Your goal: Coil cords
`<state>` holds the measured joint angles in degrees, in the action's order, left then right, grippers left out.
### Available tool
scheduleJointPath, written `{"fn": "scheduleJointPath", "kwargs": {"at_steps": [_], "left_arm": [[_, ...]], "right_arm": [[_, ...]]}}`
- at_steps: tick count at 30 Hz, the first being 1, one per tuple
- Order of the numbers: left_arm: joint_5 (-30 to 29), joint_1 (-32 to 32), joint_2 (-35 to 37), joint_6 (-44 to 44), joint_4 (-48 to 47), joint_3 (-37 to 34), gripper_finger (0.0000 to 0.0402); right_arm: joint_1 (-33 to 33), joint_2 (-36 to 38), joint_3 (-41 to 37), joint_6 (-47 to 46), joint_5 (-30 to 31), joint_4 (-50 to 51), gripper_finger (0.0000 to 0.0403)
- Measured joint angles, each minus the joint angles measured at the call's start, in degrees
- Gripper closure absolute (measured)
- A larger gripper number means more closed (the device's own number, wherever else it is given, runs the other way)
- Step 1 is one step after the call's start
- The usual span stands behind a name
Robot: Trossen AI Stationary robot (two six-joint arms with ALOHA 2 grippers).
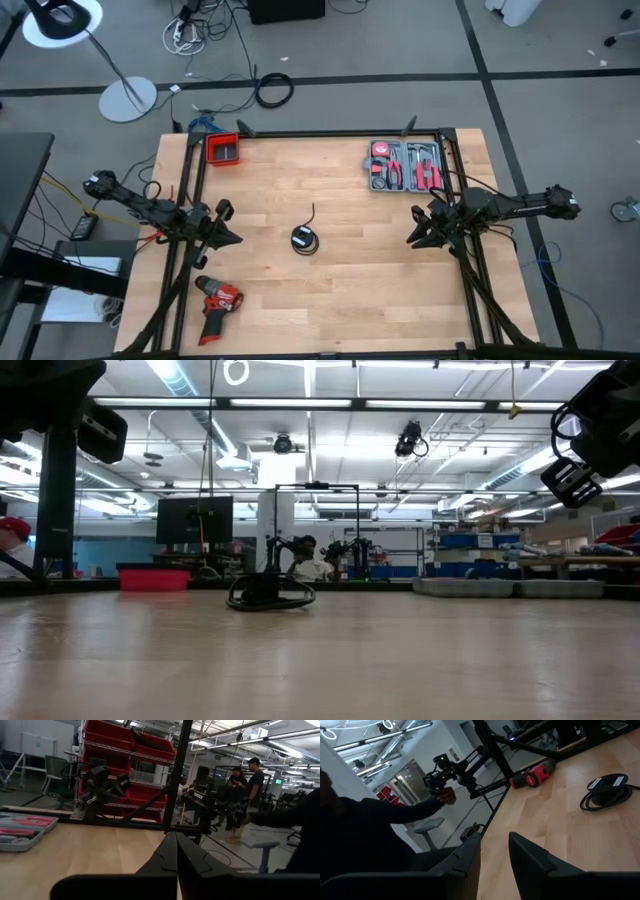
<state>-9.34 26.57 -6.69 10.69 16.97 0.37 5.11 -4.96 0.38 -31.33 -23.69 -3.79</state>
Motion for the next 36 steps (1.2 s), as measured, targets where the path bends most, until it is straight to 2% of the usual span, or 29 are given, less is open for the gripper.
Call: {"fn": "scheduleJointPath", "kwargs": {"at_steps": [6,19,24,27,29,32,36], "left_arm": [[-2.9,0.0,0.0,0.1,0.0,0.0,0.04],[-3.1,0.0,0.0,3.1,0.4,0.0,0.04],[-4.8,0.0,0.0,3.1,0.4,0.0,0.04],[-4.8,0.0,0.0,3.4,0.3,0.0,0.04],[-5.1,0.0,0.0,3.5,0.3,0.0,0.04],[-8.6,0.0,0.0,3.9,0.5,0.0,0.04],[-18.9,0.0,0.0,7.9,2.2,0.5,0.04]], "right_arm": [[0.0,0.0,0.0,0.0,0.0,0.0,0.0298],[0.0,0.0,0.0,0.2,0.8,-0.7,0.0298],[0.0,0.0,0.0,0.5,9.3,-1.1,0.0298],[-0.3,-0.1,0.0,1.8,20.6,-2.0,0.0298],[-0.5,-1.1,0.0,1.6,23.1,-2.2,0.0298],[-0.1,-5.2,0.1,1.0,21.4,-4.5,0.0298],[2.3,-14.2,3.8,2.2,20.4,-7.2,0.03]]}}
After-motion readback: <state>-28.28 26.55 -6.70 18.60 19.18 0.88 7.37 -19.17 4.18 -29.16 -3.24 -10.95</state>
